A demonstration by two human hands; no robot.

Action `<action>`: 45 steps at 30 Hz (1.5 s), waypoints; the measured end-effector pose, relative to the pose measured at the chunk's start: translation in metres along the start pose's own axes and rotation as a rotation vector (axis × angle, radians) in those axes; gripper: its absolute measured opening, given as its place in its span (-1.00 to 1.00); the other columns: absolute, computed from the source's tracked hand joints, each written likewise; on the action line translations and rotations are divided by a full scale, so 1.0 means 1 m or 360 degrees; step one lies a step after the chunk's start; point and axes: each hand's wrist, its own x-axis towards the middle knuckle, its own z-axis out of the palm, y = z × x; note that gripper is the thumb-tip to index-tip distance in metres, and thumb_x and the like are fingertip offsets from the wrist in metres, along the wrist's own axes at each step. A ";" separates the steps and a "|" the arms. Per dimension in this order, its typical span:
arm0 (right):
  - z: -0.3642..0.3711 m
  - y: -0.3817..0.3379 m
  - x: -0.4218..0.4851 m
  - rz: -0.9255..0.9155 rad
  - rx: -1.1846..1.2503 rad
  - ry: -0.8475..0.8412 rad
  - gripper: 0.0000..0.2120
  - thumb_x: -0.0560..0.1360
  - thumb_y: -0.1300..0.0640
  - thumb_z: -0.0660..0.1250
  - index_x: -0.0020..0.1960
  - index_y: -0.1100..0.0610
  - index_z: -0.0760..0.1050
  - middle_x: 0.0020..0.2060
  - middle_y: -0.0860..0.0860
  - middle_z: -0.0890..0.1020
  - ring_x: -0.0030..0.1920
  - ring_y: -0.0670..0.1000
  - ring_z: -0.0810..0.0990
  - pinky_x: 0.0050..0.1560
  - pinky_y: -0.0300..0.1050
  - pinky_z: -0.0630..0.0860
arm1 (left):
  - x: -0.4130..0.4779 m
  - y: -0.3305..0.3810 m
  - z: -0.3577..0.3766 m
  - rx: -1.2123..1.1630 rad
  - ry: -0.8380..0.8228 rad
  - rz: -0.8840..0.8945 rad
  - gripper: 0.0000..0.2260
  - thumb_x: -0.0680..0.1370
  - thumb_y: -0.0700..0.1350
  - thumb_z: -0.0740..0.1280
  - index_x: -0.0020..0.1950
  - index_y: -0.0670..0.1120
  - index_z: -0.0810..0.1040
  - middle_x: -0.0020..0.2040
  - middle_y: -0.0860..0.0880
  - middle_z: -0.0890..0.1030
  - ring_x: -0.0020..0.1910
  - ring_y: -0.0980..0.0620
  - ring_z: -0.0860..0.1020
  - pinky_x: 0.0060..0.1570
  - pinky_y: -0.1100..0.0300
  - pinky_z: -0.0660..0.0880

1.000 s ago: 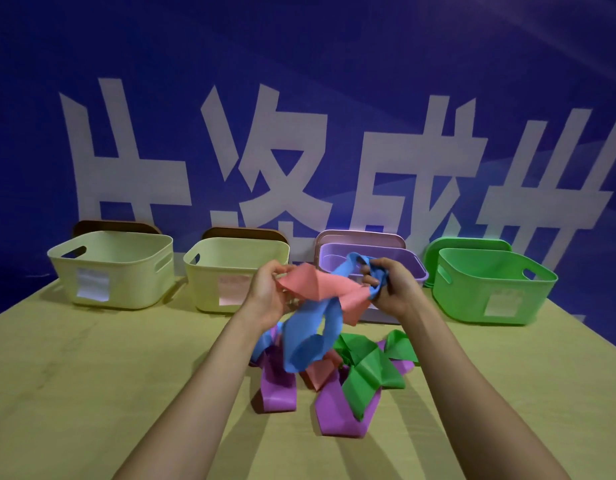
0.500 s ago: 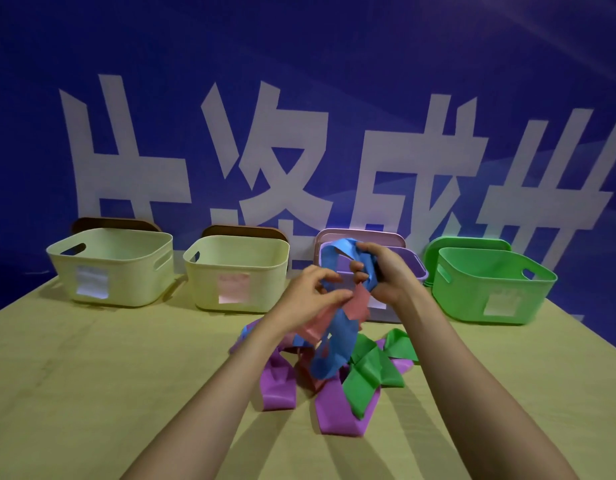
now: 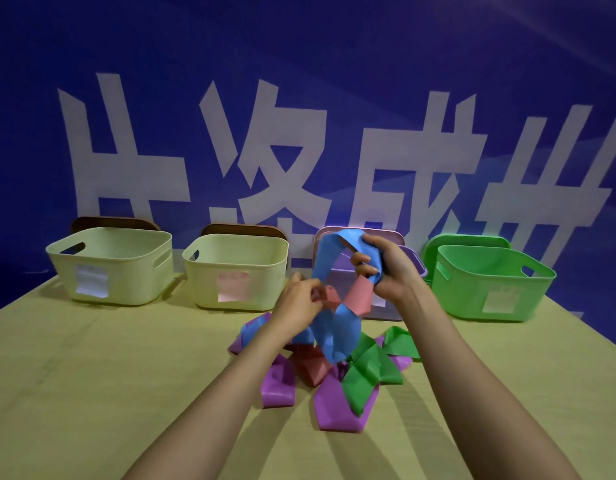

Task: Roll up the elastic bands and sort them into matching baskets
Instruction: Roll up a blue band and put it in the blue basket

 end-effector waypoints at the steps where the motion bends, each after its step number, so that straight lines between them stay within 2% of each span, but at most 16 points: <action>1: -0.001 -0.001 -0.001 -0.0013 -0.0007 0.0007 -0.89 0.59 0.16 0.16 -0.03 0.21 0.39 -0.39 0.05 0.39 -0.59 -0.11 0.34 -0.68 -0.34 0.22 | 0.001 -0.002 0.000 -0.0052 0.0016 -0.0023 -0.92 0.46 -0.16 0.41 -0.07 -0.12 0.59 -0.10 -0.05 0.40 -0.13 -0.06 0.47 -0.08 0.15 0.41; 3: -0.005 -0.003 0.001 -0.0040 -0.0069 0.0059 -0.90 0.59 0.16 0.15 -0.05 0.19 0.37 -0.47 0.04 0.39 -0.61 -0.10 0.33 -0.67 -0.33 0.23 | 0.004 -0.004 -0.003 -0.0340 0.0033 -0.0098 -0.91 0.50 -0.22 0.36 -0.18 -0.10 0.49 -0.20 -0.02 0.45 -0.22 -0.01 0.45 -0.16 0.15 0.37; 5: -0.011 -0.004 0.005 -0.0099 -0.0248 0.0182 -0.93 0.58 0.19 0.17 -0.01 0.19 0.38 -0.47 0.06 0.43 -0.60 -0.07 0.40 -0.60 -0.27 0.34 | 0.007 0.001 -0.009 -0.0945 0.0077 -0.0359 -0.84 0.55 -0.25 0.25 -0.20 -0.07 0.38 -0.28 -0.04 0.44 -0.28 0.00 0.41 -0.27 0.15 0.37; 8: -0.018 0.003 0.007 -0.0195 -0.0722 0.0394 -0.92 0.56 0.24 0.19 -0.06 0.20 0.46 -0.43 0.07 0.50 -0.55 -0.04 0.46 -0.40 -0.13 0.46 | 0.011 0.013 -0.027 -0.1736 0.0207 -0.0666 -0.89 0.59 -0.27 0.12 -0.03 -0.17 0.43 -0.24 -0.10 0.48 -0.30 0.00 0.48 -0.41 0.23 0.47; 10: -0.023 0.012 0.004 -0.0173 -0.1047 0.0444 -0.86 0.56 0.27 0.18 -0.12 0.18 0.49 -0.39 0.09 0.52 -0.47 0.00 0.47 -0.38 -0.14 0.47 | 0.013 0.021 -0.043 -0.2147 0.0259 -0.0724 -0.81 0.61 -0.24 0.08 -0.05 -0.20 0.48 -0.21 -0.11 0.54 -0.25 0.00 0.53 -0.34 0.19 0.54; 15: -0.046 0.025 0.011 -0.0301 -0.1718 0.0611 -0.81 0.58 0.26 0.13 -0.05 0.20 0.53 -0.18 0.13 0.57 -0.19 0.06 0.49 -0.26 -0.15 0.39 | 0.017 0.023 -0.066 -0.2662 0.0327 -0.0739 -0.77 0.62 -0.22 0.07 -0.06 -0.19 0.50 -0.17 -0.12 0.59 -0.22 -0.01 0.56 -0.26 0.17 0.53; 17: -0.050 0.026 0.013 -0.0367 -0.1807 0.0655 -0.79 0.58 0.27 0.12 -0.08 0.17 0.52 -0.16 0.15 0.55 -0.19 0.06 0.47 -0.24 -0.12 0.38 | 0.017 0.020 -0.071 -0.2752 0.0320 -0.0759 -0.78 0.60 -0.24 0.09 -0.10 -0.20 0.51 -0.29 -0.12 0.58 -0.35 0.01 0.58 -0.30 0.19 0.54; 19: -0.051 0.026 0.012 -0.0426 -0.1724 0.0717 -0.80 0.59 0.26 0.10 0.01 0.09 0.47 -0.11 0.12 0.52 -0.17 0.06 0.47 -0.19 -0.13 0.41 | 0.016 0.017 -0.070 -0.2605 0.0399 -0.0887 -0.81 0.59 -0.25 0.12 -0.19 -0.18 0.45 -0.43 -0.10 0.45 -0.59 0.04 0.47 -0.53 0.30 0.44; 21: -0.046 0.023 0.007 -0.0375 -0.1332 0.0671 -0.79 0.61 0.24 0.08 0.02 0.07 0.47 -0.10 0.11 0.54 -0.18 0.07 0.52 -0.22 -0.11 0.47 | 0.015 0.013 -0.066 -0.2242 0.0420 -0.0997 -0.80 0.60 -0.19 0.12 -0.21 -0.15 0.40 -0.49 -0.08 0.37 -0.66 0.05 0.34 -0.58 0.37 0.28; 27: -0.023 0.010 0.000 -0.0508 -0.0563 0.0247 -0.76 0.66 0.15 0.05 0.11 0.03 0.49 -0.01 0.10 0.65 -0.04 0.08 0.64 -0.03 0.04 0.59 | 0.011 -0.012 -0.026 -0.1080 -0.0059 -0.0795 -0.79 0.52 -0.14 0.19 -0.30 -0.06 0.50 -0.26 -0.06 0.51 -0.30 0.00 0.41 -0.27 0.24 0.36; 30: -0.008 0.002 -0.005 -0.0473 -0.0285 0.0043 -0.77 0.65 0.14 0.07 0.18 0.09 0.48 -0.07 0.09 0.69 -0.09 0.05 0.68 -0.11 -0.03 0.63 | 0.004 -0.010 -0.010 -0.0718 -0.0294 -0.0640 -0.81 0.53 -0.26 0.19 -0.05 -0.17 0.61 -0.11 -0.06 0.54 -0.16 -0.01 0.47 -0.21 0.18 0.35; 33: 0.002 -0.002 -0.006 -0.0483 -0.0310 -0.0049 -0.77 0.64 0.15 0.08 0.17 0.10 0.48 -0.09 0.04 0.70 -0.06 0.03 0.67 -0.01 0.00 0.61 | 0.002 -0.002 -0.007 -0.0741 -0.0158 -0.0585 -0.59 0.50 -0.42 0.08 0.29 -0.22 0.49 0.23 -0.12 0.53 0.21 -0.10 0.49 0.02 0.16 0.43; 34: 0.006 -0.003 -0.007 -0.0506 -0.0376 -0.0077 -0.77 0.65 0.16 0.07 0.17 0.09 0.48 -0.08 0.01 0.70 -0.06 0.00 0.66 0.01 -0.02 0.59 | 0.002 0.002 -0.008 -0.0812 -0.0112 -0.0526 -0.58 0.50 -0.43 0.09 0.31 -0.21 0.47 0.26 -0.13 0.52 0.22 -0.07 0.49 0.05 0.20 0.43; 38: 0.019 -0.006 -0.012 -0.0638 -0.0809 -0.0088 -0.75 0.64 0.16 0.09 0.19 -0.03 0.49 0.00 -0.04 0.63 -0.06 -0.07 0.62 -0.02 -0.15 0.54 | -0.003 0.023 -0.013 -0.1194 -0.0105 -0.0300 -0.73 0.57 -0.22 0.28 0.27 -0.19 0.48 0.09 -0.03 0.55 -0.03 0.16 0.50 -0.27 0.58 0.38; 42: 0.025 -0.006 -0.013 -0.0724 -0.0935 -0.0099 -0.55 0.62 0.18 0.18 0.48 -0.03 0.22 0.14 -0.01 0.62 0.05 -0.01 0.64 -0.02 -0.11 0.61 | -0.001 0.025 -0.012 -0.1074 -0.0161 -0.0113 -0.70 0.50 -0.12 0.42 0.20 -0.14 0.51 0.07 -0.05 0.62 0.03 0.05 0.57 0.04 0.26 0.50; 45: 0.029 -0.009 -0.015 -0.0791 -0.0995 -0.0059 -0.42 0.59 0.20 0.24 0.53 0.00 0.08 0.10 0.07 0.65 0.05 0.09 0.65 0.00 -0.01 0.62 | 0.000 0.031 -0.018 -0.1174 0.0002 -0.0056 -0.89 0.53 -0.26 0.35 0.04 -0.15 0.54 -0.08 -0.06 0.62 -0.07 0.01 0.53 0.01 0.14 0.45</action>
